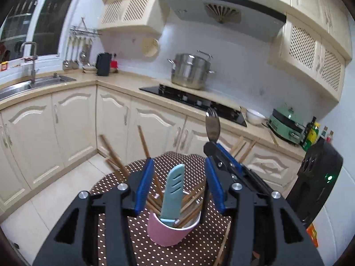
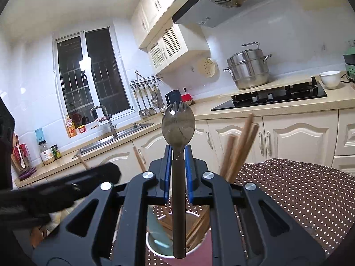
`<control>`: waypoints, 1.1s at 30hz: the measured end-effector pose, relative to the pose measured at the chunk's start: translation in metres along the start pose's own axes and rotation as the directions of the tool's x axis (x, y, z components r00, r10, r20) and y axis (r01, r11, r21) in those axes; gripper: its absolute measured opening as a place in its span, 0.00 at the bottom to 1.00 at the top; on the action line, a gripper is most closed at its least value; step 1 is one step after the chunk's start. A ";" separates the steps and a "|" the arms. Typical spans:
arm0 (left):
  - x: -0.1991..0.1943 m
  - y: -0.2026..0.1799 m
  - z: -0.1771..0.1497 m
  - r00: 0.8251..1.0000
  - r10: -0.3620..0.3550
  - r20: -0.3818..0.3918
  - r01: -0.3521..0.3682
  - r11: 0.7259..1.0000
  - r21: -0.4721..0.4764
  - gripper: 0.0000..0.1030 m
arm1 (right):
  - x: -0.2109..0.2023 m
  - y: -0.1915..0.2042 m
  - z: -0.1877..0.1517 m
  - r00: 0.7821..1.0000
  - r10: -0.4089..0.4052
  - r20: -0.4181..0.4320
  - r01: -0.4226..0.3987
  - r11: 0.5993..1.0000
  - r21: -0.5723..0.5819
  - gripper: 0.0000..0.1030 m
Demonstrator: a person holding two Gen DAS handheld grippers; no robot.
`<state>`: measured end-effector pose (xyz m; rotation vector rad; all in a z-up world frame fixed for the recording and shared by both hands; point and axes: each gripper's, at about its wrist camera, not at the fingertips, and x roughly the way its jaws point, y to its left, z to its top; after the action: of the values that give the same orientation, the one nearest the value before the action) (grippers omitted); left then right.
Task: Organize utensils
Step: 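Lower the knife and spork into the pink cup and open both tools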
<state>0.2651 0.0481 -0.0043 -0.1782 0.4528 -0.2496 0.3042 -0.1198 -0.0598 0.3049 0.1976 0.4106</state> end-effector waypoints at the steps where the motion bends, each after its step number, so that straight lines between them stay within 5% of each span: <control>1: -0.004 -0.001 0.000 1.000 0.014 0.014 -0.014 1.000 0.010 0.46 | 0.000 0.001 0.000 1.000 0.003 0.003 -0.003 1.000 0.000 0.12; 10: -0.027 0.004 -0.009 0.964 0.238 0.120 -0.247 0.967 0.067 0.59 | 0.009 0.008 -0.008 1.000 0.006 0.008 -0.006 1.000 -0.011 0.12; 33: -0.018 0.036 -0.023 0.964 0.264 0.025 -0.264 0.964 0.015 0.61 | -0.010 0.014 -0.040 0.996 -0.029 -0.086 0.022 0.997 -0.075 0.12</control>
<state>0.2458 0.0845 -0.0249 -0.1007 0.4461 0.0099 0.2797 -0.1015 -0.0911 0.2113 0.2707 0.4051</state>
